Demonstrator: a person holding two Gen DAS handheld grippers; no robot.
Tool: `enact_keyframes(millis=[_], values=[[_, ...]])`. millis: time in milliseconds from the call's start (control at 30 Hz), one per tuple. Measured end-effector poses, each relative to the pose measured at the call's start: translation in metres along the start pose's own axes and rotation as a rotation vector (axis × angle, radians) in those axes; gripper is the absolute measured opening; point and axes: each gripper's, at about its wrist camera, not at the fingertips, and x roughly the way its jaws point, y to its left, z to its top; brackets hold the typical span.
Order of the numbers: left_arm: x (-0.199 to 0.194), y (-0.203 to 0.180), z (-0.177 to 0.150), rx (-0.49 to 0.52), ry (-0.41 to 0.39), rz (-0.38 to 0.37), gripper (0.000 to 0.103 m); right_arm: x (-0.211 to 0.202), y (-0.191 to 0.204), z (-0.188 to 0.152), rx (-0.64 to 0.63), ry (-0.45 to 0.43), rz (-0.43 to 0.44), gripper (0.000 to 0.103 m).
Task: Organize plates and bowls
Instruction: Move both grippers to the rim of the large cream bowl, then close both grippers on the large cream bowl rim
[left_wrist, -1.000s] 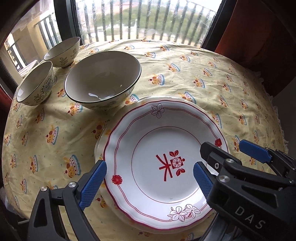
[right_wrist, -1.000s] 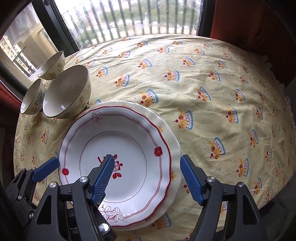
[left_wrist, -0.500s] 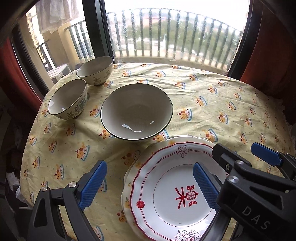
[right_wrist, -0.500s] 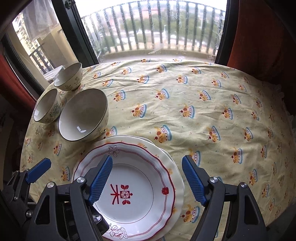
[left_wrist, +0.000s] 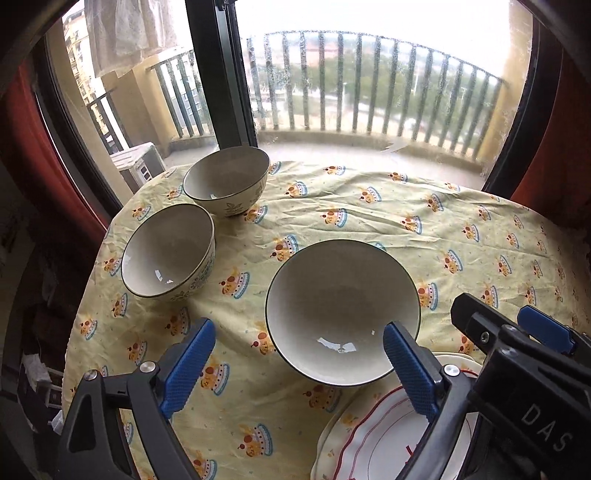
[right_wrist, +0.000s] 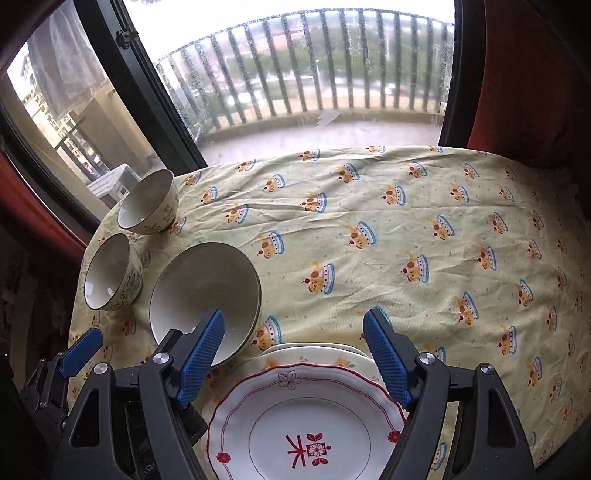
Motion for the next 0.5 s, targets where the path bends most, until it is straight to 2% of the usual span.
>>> enact_keyframes(millis=[67, 200, 300, 367, 500], values=[[0.008, 0.008, 0.008, 0.007, -0.009, 0.001, 0.093, 0.009, 0.008, 0.007, 0.011, -0.002, -0.021, 0.08], [0.029, 0.017, 0.02, 0.014, -0.001, -0.049, 0.092, 0.022, 0.02, 0.015, 0.035, -0.023, -0.067, 0.08], [0.044, 0.016, 0.025, 0.046, 0.005, -0.062, 0.083, 0.035, 0.027, 0.019, 0.042, -0.021, -0.094, 0.075], [0.055, 0.015, 0.027, 0.057, 0.023, -0.073, 0.074, 0.045, 0.031, 0.02, 0.047, -0.01, -0.105, 0.066], [0.074, 0.017, 0.028, 0.059, 0.045, -0.095, 0.06, 0.063, 0.034, 0.019, 0.059, 0.008, -0.113, 0.06]])
